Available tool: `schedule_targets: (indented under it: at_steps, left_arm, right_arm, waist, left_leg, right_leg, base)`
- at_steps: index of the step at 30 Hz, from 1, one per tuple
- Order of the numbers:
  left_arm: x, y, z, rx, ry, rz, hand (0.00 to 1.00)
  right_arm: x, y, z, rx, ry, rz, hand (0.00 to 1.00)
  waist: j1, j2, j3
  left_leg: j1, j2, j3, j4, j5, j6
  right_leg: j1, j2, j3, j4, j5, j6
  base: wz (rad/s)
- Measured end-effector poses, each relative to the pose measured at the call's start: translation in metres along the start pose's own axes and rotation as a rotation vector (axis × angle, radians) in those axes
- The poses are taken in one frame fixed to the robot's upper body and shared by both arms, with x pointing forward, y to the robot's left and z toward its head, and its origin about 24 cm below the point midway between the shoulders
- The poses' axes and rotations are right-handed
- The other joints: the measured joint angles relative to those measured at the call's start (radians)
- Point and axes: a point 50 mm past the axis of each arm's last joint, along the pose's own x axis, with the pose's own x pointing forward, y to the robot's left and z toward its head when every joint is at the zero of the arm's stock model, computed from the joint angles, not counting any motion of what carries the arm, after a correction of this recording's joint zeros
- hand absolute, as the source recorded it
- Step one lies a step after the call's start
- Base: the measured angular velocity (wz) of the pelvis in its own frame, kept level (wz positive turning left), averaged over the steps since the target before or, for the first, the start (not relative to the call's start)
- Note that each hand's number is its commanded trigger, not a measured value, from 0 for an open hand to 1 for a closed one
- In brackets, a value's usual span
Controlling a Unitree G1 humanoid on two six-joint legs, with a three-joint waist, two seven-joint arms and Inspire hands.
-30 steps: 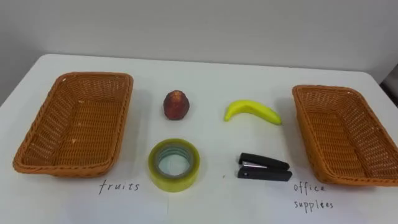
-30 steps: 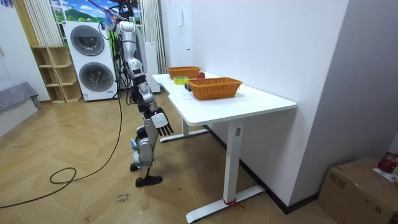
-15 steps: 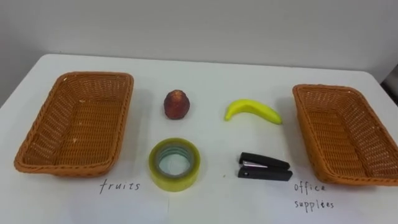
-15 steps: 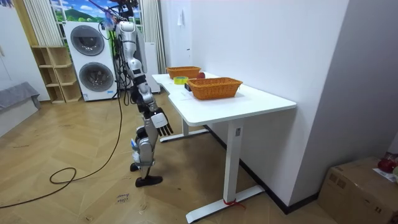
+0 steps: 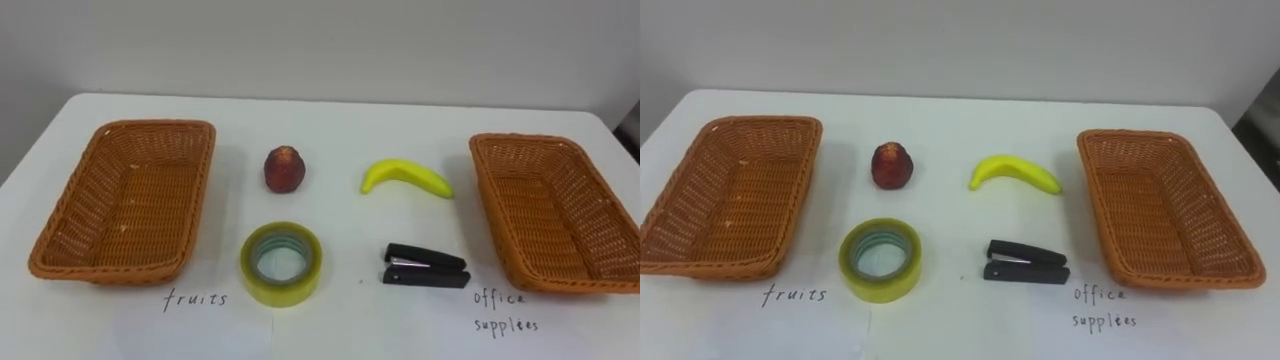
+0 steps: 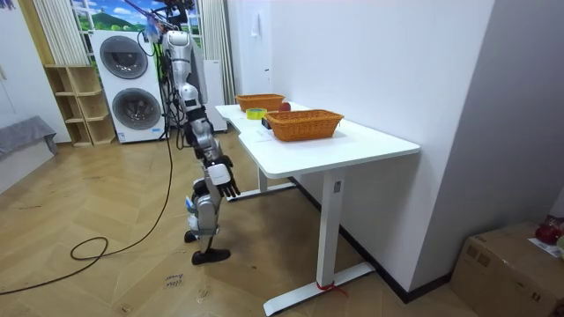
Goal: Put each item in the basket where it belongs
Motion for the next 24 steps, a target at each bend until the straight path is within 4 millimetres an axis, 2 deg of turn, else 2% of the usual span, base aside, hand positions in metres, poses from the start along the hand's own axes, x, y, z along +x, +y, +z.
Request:
schedule_targets:
  at_steps: [8, 10, 15, 17, 21, 24]
  left_arm:
    - [0.0, 0.005, -0.009, -0.102, 0.032, 0.057, 0.0]
    - [0.001, 0.009, -0.01, -0.119, 0.027, 0.077, 0.0]
    - [0.003, 0.019, -0.009, -0.125, -0.007, 0.117, 0.0]
    - [0.003, 0.02, -0.016, -0.152, 0.006, 0.126, 0.0]
    - [0.001, 0.021, -0.023, -0.186, 0.016, 0.135, 0.0]
    - [0.001, 0.021, -0.026, -0.188, 0.017, 0.139, 0.0]
  right_arm:
    - [-0.006, -0.028, -0.018, 0.299, 0.024, -0.163, 0.0]
    - [-0.007, -0.033, -0.016, 0.383, 0.009, -0.194, 0.0]
    - [-0.009, -0.044, 0.009, 0.607, -0.102, -0.286, 0.0]
    - [-0.011, -0.048, 0.026, 0.668, -0.176, -0.309, 0.0]
    - [-0.021, -0.051, 0.062, 0.713, -0.325, -0.322, 0.0]
    - [-0.028, -0.054, 0.078, 0.74, -0.407, -0.336, 0.0]
  waist:
    - [-0.032, -0.013, -0.001]
    - [-0.048, -0.015, 0.0]
    - [-0.059, -0.011, -0.0001]
    - [-0.072, -0.008, -0.0005]
    - [-0.09, -0.004, -0.001]
    - [-0.092, -0.004, -0.0014]
  left_leg:
    - [0.011, 0.001, 0.013, 0.001, 0.0, 0.0]
    - [0.011, 0.002, 0.016, 0.0, 0.0, 0.0]
    - [0.016, 0.002, 0.034, -0.003, 0.0, 0.0]
    - [0.017, 0.003, 0.048, -0.004, 0.0, 0.0]
    - [0.009, 0.004, 0.052, -0.005, 0.0, 0.0]
    - [0.007, 0.004, 0.054, -0.004, 0.0, 0.0]
  right_leg:
    - [0.003, -0.003, 0.021, 0.001, 0.0, 0.0]
    - [0.003, -0.003, 0.022, 0.002, 0.0, 0.0]
    - [-0.013, 0.005, 0.045, 0.021, -0.001, -0.001]
    - [-0.018, 0.007, 0.053, 0.02, -0.001, -0.001]
    - [-0.037, 0.008, 0.058, 0.032, -0.001, -0.001]
    - [-0.04, 0.01, 0.068, 0.036, -0.001, -0.001]
  base:
    - [-0.05]
    - [-0.05]
    - [-0.15]
    - [-0.15]
    - [-0.07]
    - [-0.04]
